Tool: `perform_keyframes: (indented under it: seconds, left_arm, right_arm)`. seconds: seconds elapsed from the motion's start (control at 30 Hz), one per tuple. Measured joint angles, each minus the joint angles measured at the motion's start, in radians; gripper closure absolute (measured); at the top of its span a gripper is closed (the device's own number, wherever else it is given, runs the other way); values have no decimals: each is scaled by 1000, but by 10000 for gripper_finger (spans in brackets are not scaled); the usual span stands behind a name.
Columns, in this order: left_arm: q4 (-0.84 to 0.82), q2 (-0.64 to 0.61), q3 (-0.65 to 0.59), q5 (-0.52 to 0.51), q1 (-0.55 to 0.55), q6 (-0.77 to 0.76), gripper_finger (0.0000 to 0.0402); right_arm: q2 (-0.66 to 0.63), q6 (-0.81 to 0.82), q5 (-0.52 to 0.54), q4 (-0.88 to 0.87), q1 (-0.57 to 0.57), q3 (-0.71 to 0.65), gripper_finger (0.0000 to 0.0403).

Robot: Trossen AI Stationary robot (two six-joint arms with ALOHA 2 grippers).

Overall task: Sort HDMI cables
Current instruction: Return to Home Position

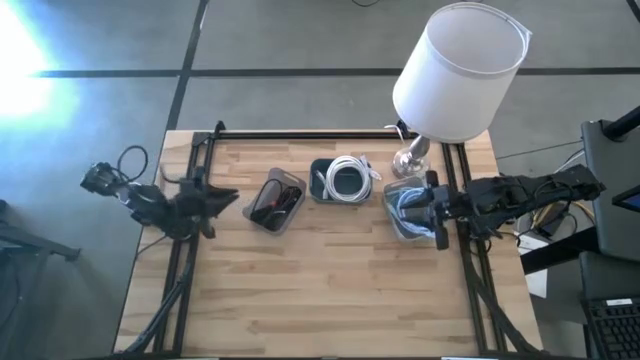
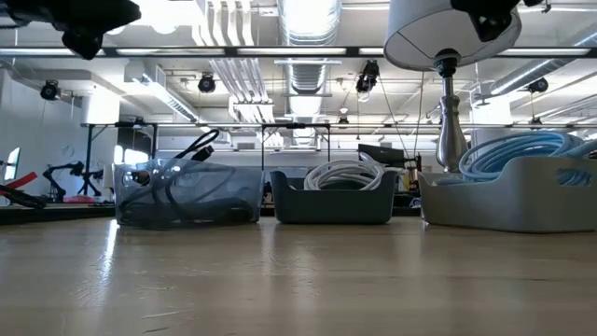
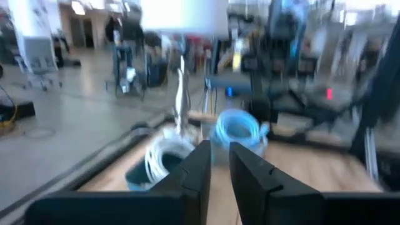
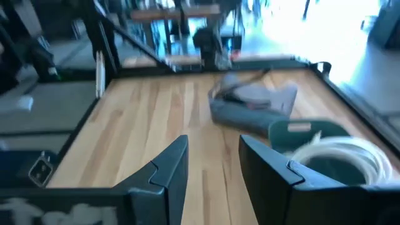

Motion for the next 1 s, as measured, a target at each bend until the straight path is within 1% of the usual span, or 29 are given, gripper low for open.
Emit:
perform_keyframes:
  seconds: [0.23,0.43,0.67,0.9,0.93,1.0]
  left_arm:
    - [200,-165,-136,1,5,156,339]
    - [229,-302,-223,0,7,183,339]
    - [283,-310,-296,-58,28,223,339]
    - [296,-310,-355,-78,64,225,339]
    - [299,-310,-364,-90,72,226,339]
    - [300,-310,-386,-148,90,212,339]
  right_arm:
    - [-156,-66,-8,255,-2,-221,278]
    - [-241,-113,-7,438,-6,-371,283]
    - [-327,-203,-4,601,-44,-504,275]
    - [-379,-179,-7,581,-128,-581,267]
    - [-384,-179,-8,583,-138,-590,266]
    - [-394,-176,-9,583,-154,-605,266]
